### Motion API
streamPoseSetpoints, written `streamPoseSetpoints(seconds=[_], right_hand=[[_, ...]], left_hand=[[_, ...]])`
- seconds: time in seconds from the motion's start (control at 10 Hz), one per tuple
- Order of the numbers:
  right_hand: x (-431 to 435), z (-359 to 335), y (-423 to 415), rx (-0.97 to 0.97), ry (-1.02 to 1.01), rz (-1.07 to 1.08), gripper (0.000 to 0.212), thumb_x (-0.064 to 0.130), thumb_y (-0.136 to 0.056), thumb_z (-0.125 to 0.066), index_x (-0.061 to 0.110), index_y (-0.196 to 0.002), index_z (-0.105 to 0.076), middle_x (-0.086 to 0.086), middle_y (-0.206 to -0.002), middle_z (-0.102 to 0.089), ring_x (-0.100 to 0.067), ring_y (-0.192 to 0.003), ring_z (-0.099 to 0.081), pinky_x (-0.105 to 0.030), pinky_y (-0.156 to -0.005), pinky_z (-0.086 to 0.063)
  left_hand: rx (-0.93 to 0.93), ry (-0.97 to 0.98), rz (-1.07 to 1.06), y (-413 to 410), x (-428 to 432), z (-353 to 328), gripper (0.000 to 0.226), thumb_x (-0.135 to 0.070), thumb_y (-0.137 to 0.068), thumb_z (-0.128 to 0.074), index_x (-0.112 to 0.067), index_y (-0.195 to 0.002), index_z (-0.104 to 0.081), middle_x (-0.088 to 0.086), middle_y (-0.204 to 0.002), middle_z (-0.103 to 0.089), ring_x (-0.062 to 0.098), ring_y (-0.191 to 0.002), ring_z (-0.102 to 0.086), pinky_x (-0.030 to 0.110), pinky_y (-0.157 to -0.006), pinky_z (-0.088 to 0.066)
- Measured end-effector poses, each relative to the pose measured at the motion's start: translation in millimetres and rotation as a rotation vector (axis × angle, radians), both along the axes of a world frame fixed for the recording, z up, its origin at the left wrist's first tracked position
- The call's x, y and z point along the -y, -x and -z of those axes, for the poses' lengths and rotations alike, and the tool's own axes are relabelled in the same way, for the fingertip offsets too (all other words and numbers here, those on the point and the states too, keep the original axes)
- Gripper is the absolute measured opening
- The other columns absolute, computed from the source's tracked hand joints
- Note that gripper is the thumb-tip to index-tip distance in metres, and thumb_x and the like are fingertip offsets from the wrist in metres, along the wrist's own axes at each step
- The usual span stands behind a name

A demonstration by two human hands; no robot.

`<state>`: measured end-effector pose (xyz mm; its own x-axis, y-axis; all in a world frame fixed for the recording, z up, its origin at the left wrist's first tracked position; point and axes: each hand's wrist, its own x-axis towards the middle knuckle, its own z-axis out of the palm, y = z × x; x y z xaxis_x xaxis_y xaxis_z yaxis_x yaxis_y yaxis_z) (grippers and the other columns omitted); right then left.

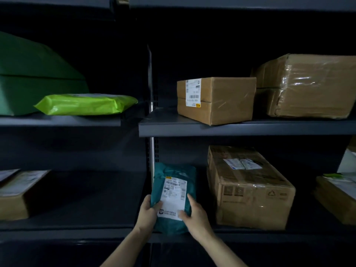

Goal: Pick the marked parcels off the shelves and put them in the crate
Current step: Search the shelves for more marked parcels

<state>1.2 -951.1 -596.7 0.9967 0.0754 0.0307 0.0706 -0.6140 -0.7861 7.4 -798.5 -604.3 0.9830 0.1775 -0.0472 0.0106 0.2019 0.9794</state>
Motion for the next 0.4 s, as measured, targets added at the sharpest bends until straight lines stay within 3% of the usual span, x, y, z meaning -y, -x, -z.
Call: streamPoseSetpoints(seconds=[0.1, 0.2, 0.3, 0.4], right_hand=[[-0.4, 9.4, -11.4, -0.024, 0.115, 0.027, 0.057, 0.028, -0.096, -0.05, 0.018, -0.146, -0.026, -0.008, -0.142, -0.035, -0.02, -0.127, -0.042, -0.021, -0.1, -0.033], [2.3, 19.5, -15.9, -0.016, 0.214, 0.004, 0.052, 0.026, -0.097, -0.046, 0.018, -0.145, -0.028, -0.009, -0.144, -0.031, -0.02, -0.129, -0.042, -0.021, -0.103, -0.031], [3.1, 29.9, -19.2, 0.017, 0.258, -0.003, 0.054, 0.028, -0.097, -0.045, 0.02, -0.147, -0.024, -0.009, -0.147, -0.026, -0.021, -0.131, -0.038, -0.022, -0.105, -0.03], [6.2, 30.8, -14.3, 0.058, 0.31, 0.002, 0.056, 0.033, -0.098, -0.041, 0.022, -0.148, -0.02, -0.009, -0.154, -0.013, -0.023, -0.14, -0.022, -0.026, -0.112, -0.025]], left_hand=[[-0.036, -0.44, 0.015, -9.3, -3.9, 10.0, 0.008, -0.008, -0.094, -0.051, -0.013, -0.098, -0.046, 0.014, -0.106, -0.064, 0.019, -0.08, -0.06, 0.028, -0.066, -0.048], [-0.089, -0.89, 0.052, -14.0, -7.0, 22.1, 0.014, -0.024, -0.096, -0.048, -0.016, -0.099, -0.036, 0.008, -0.111, -0.06, 0.025, -0.096, -0.059, 0.034, -0.079, -0.048], [-0.13, -1.082, 0.032, -16.5, -6.8, 30.7, 0.02, -0.034, -0.095, -0.045, -0.016, -0.1, -0.038, 0.007, -0.119, -0.057, 0.027, -0.113, -0.053, 0.038, -0.095, -0.042], [-0.165, -1.165, -0.044, -11.3, -11.4, 34.1, 0.055, -0.044, -0.094, -0.044, -0.011, -0.137, -0.034, 0.005, -0.144, -0.041, 0.022, -0.137, -0.034, 0.037, -0.113, -0.027]])
